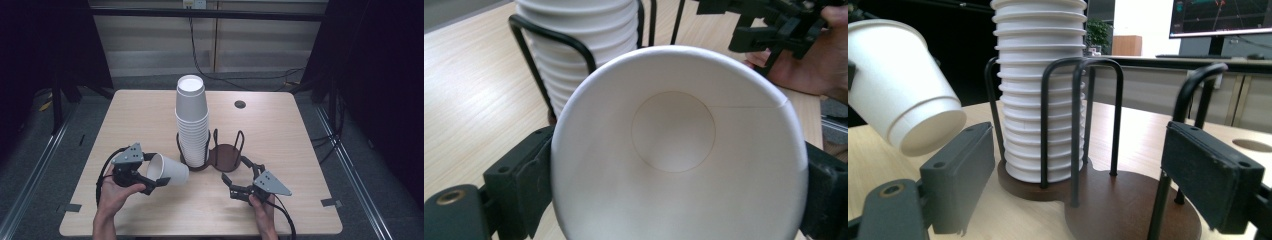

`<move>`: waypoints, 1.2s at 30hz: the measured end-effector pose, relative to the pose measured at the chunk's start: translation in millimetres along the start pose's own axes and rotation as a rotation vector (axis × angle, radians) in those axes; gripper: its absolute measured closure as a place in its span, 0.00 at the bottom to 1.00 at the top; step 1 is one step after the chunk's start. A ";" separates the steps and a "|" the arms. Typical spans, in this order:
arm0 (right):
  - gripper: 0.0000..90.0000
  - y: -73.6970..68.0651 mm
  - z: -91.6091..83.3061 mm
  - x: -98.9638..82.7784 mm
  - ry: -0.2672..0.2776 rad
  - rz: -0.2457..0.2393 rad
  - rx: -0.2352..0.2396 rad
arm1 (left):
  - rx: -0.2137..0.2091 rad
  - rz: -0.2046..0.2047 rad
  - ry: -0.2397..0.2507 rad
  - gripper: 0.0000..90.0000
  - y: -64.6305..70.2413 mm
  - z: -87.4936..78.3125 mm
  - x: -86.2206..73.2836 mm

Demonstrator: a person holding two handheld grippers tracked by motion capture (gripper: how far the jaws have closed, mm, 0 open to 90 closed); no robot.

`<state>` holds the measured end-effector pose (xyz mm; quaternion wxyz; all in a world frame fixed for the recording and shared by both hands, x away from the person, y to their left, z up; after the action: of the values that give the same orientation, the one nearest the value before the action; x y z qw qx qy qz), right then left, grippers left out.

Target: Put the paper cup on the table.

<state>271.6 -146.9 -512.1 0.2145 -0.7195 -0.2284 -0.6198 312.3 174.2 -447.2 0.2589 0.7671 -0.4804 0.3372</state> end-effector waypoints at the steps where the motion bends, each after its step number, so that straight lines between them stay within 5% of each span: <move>1: 0.15 -0.1 0.0 0.0 0.001 0.001 0.006 | 0.003 -0.007 -0.005 0.10 -1.2 0.2 -0.6; 15: 0.17 0.0 0.3 -0.1 -0.005 0.001 0.004 | 0.047 -0.055 -0.040 0.10 -22.8 -12.4 -1.6; 36: 0.17 0.2 0.3 -0.1 -0.005 0.003 -0.001 | 0.132 -0.041 -0.139 0.10 -51.9 -23.5 17.8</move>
<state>272.0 -146.9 -512.3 0.2145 -0.7214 -0.2275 -0.6179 358.8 202.1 -422.4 0.1807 0.8138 -0.4582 0.3084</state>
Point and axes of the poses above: each handheld gripper's, and its own axes: z roughly forward along the jaws, x roughly out of its top, y roughly to its right, the point moved 4 cm from there along z, roughly forward along the jaws, and after that the axes turned 8 degrees about -y, right-handed, at the moved point
